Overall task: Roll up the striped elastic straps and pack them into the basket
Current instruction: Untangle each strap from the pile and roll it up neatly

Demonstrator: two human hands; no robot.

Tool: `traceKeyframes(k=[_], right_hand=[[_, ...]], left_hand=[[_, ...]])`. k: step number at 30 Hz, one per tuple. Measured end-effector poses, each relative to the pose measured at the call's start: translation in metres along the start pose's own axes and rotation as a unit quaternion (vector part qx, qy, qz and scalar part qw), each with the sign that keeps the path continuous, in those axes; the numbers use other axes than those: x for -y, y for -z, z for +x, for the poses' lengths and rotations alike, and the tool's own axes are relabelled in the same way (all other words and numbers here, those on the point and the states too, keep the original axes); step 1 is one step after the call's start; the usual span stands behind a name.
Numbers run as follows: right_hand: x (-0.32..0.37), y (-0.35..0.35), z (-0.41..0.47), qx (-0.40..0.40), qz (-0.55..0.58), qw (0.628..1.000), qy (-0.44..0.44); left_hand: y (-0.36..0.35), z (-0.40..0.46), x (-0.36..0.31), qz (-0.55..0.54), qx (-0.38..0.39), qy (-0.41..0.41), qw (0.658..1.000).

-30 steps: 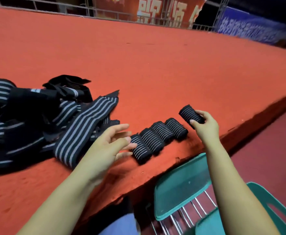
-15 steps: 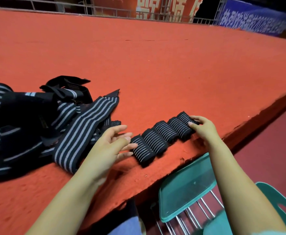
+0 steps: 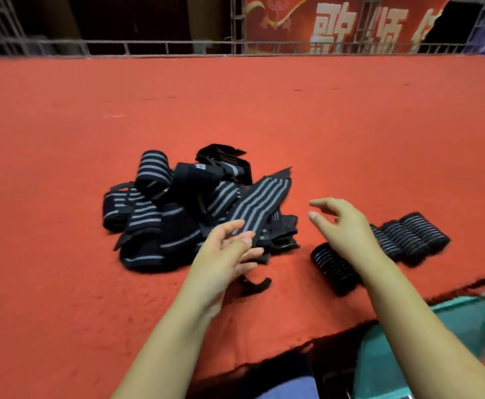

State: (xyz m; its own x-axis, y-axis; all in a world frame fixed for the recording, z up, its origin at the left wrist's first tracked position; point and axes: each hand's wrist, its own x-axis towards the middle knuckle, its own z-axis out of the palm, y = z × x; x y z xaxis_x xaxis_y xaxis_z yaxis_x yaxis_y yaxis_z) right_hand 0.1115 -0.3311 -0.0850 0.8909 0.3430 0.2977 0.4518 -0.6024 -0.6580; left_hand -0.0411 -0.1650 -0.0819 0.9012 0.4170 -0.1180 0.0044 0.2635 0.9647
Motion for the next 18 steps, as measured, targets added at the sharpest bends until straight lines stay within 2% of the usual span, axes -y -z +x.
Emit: traceKeyframes(k=[5,11,15,18], right_hand=[[0.056,-0.06,-0.008,0.121,0.016,0.992,0.042],[0.077,-0.099,-0.017,0.193,-0.056,0.979,0.024],[0.071,-0.105,-0.021,0.13,-0.034,0.991,-0.02],[0.07,-0.101,-0.022,0.065,-0.009,0.998,-0.023]], left_hand=[[0.053,-0.011,-0.005,-0.007,-0.067,-0.008,0.998],[0.092,-0.012,-0.001,0.032,-0.116,-0.006,0.993],[0.101,-0.01,0.0,0.036,-0.125,-0.002,0.991],[0.097,-0.01,0.003,0.046,-0.102,0.002,0.994]])
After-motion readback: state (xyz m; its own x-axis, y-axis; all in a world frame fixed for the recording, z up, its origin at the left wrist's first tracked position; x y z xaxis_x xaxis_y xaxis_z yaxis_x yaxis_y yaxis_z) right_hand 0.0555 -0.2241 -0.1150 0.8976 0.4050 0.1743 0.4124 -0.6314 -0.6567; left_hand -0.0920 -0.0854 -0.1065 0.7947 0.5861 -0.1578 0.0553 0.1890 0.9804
